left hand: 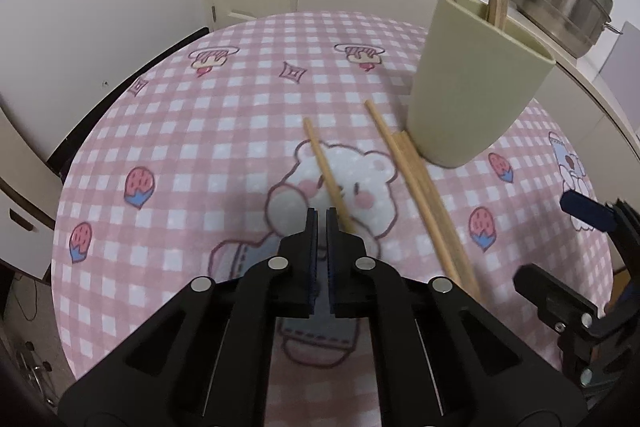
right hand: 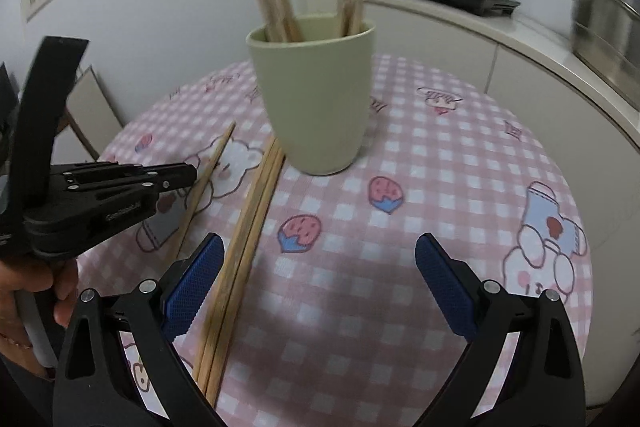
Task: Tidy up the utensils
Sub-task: 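Close the left gripper on one chopstick while the right gripper closes on another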
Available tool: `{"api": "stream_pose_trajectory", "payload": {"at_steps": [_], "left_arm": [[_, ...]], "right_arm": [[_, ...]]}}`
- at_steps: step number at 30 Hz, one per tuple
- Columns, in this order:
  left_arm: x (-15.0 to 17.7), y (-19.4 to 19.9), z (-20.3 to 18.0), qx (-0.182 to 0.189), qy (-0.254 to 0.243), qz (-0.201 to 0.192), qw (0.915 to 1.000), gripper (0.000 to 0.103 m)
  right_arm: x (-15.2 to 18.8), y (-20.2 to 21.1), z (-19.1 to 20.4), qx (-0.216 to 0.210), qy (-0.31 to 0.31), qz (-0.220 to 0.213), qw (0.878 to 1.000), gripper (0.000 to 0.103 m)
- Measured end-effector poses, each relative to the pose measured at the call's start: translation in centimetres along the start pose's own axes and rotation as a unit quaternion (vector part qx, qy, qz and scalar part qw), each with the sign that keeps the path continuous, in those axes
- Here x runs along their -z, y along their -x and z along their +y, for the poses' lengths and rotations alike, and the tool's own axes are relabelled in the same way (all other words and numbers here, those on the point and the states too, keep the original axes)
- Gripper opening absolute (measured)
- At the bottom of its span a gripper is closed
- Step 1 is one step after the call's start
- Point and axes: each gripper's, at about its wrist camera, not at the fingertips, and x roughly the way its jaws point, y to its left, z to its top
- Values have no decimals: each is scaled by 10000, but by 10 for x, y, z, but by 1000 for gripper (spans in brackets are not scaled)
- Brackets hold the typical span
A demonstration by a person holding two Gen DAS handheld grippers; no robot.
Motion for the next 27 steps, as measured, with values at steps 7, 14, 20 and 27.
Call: {"api": "stream_pose_trajectory", "payload": {"at_steps": [7, 14, 20, 27], "left_arm": [[1, 2, 15, 767, 521, -13, 9957, 4], [-2, -3, -2, 676, 313, 35, 9972, 5], [-5, -3, -2, 606, 263, 92, 9978, 5], [-9, -4, -8, 637, 91, 155, 9978, 42]], "right_arm": [[-5, -15, 10, 117, 284, 442, 9985, 77], [-9, -27, 17, -14, 501, 860, 9950, 66], [-13, -27, 22, 50, 707, 944, 9930, 61], [-14, -30, 21, -1, 778, 1093, 9910, 61]]}}
